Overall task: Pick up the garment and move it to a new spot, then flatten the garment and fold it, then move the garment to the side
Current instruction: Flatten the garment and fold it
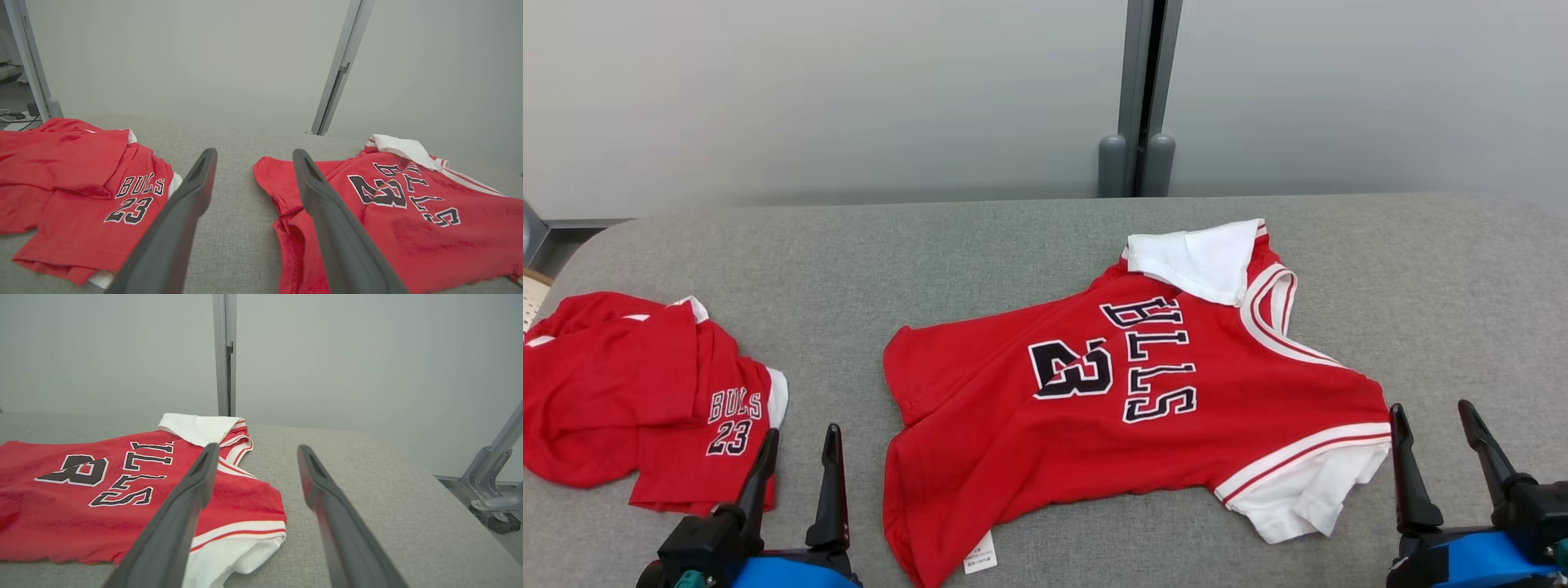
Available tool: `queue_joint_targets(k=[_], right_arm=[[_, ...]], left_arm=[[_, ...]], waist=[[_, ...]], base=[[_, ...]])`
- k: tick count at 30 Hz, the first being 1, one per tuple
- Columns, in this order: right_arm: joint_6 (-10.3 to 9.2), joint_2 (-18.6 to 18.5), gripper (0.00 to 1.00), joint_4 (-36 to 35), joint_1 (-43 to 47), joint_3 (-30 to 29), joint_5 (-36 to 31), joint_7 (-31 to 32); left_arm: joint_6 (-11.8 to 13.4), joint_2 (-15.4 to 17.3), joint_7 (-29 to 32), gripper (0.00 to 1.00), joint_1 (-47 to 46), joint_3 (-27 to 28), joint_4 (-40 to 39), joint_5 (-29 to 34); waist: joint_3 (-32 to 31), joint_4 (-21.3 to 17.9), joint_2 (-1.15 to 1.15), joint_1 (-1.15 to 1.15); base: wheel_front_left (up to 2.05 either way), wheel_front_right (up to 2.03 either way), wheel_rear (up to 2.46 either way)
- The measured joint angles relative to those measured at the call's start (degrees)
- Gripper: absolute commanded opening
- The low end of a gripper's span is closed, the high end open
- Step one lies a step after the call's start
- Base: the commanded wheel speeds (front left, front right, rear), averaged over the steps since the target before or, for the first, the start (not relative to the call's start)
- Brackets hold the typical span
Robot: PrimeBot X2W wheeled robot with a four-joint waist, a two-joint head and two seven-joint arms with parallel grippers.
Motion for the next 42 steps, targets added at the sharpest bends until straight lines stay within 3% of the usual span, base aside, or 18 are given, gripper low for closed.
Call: queue_joint_targets(k=[7,16,23,33,34,35,36,42], right_arm=[[0.00,0.0,1.00,-0.9,0.2,1.7,1.3,0.3],[0.00,0.0,1.00,-1.5,-0.7,4.2,2.0,1.1],[0.00,0.0,1.00,-1.7,-2.6,6.6,2.3,0.9],[0.00,0.0,1.00,-1.9,-3.9,8.0,2.4,0.2],[0.00,0.0,1.00,-2.1,-3.9,8.0,2.4,0.2],[0.00,0.0,1.00,-2.2,-4.0,8.1,2.5,0.2],[0.00,0.0,1.00,-2.3,-4.0,8.1,2.5,0.1],[-0.01,0.0,1.00,-2.7,-4.2,8.1,2.8,-0.2]], left_arm=[[0.0,-0.1,0.8,1.00,0.2,-0.8,2.1,-0.1],[-0.4,-0.4,13.7,1.00,-11.3,-3.4,12.8,-3.9],[2.9,0.4,22.7,1.00,-20.5,-2.0,22.5,-5.3],[3.7,0.9,34.0,1.00,-28.2,-0.2,30.0,-9.8],[3.7,1.1,34.8,0.75,-28.8,-0.4,30.3,-9.8],[3.6,1.4,35.0,0.06,-29.2,-0.7,30.4,-9.6],[3.5,1.5,34.7,0.00,-29.6,-0.7,30.3,-9.5],[3.7,2.0,26.3,0.00,-32.5,-1.1,28.8,-7.7]], waist=[[-0.2,-0.9,0.00,0.00],[2.6,-2.5,0.00,0.00],[5.1,-4.6,0.00,0.00],[8.5,-7.7,0.00,0.00],[8.7,-7.9,0.00,0.00],[8.9,-8.1,0.00,0.00],[9.2,-8.3,0.00,0.00],[10.9,-8.6,0.00,0.00]], base=[[0.00,0.00,0.00],[0.00,0.00,0.00],[0.00,0.00,0.00],[0.00,0.00,0.00],[0.00,0.00,0.00],[0.00,0.00,0.00],[0.00,0.00,0.00],[0.00,0.00,0.00]])
